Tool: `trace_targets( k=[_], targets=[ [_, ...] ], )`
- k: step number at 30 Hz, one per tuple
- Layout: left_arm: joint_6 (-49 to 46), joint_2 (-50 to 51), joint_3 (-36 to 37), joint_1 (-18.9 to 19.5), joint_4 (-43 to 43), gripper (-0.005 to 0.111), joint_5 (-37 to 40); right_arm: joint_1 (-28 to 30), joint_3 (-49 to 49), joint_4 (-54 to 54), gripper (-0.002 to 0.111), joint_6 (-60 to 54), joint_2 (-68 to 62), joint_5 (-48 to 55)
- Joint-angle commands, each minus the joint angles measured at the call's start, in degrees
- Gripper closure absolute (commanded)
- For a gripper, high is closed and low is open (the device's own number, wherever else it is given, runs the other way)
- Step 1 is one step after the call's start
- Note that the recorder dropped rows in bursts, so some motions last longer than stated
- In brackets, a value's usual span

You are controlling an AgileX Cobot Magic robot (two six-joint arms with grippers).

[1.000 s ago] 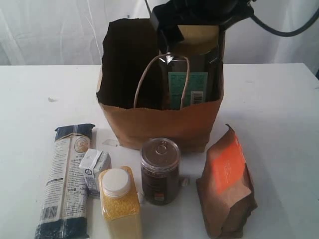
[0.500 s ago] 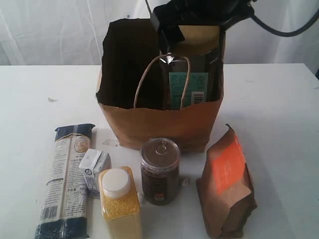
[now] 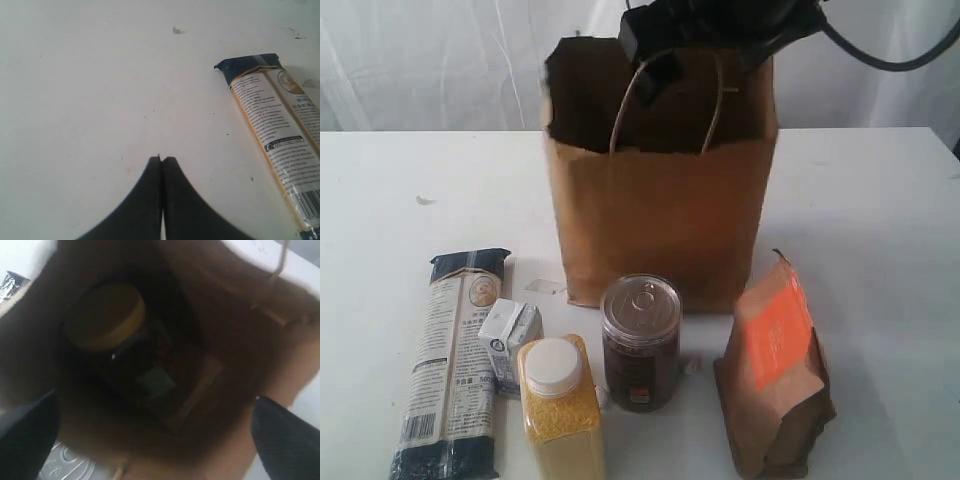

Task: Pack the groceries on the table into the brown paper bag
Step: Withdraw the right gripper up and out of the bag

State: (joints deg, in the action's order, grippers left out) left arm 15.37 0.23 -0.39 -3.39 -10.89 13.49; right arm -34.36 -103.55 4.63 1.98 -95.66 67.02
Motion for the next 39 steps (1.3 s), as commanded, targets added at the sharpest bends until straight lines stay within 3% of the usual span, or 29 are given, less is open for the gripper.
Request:
trace_targets(
  k=[1,17,30,39],
  targets=[
    [-0.2,-0.2,0.4,0.0,-0.2,0.107,0.0,0.2,-0.4,0.0,0.012,-0.7,0.2,-0.5],
    [-0.2,-0.2,0.4,0.0,-0.2,0.107,0.0,0.2,-0.1,-0.4,0.012,-0.7,9.8,2.3],
    [-0.2,-0.2,0.4,0.0,-0.2,0.107,0.0,0.2,12.2,-4.6,0.012,-3.5,15.6,1.6],
    [-0.2,-0.2,0.4,0.0,-0.2,0.107,0.0,0.2,22.3,-4.6,0.012,-26.5,23.6,1.5]
  ],
)
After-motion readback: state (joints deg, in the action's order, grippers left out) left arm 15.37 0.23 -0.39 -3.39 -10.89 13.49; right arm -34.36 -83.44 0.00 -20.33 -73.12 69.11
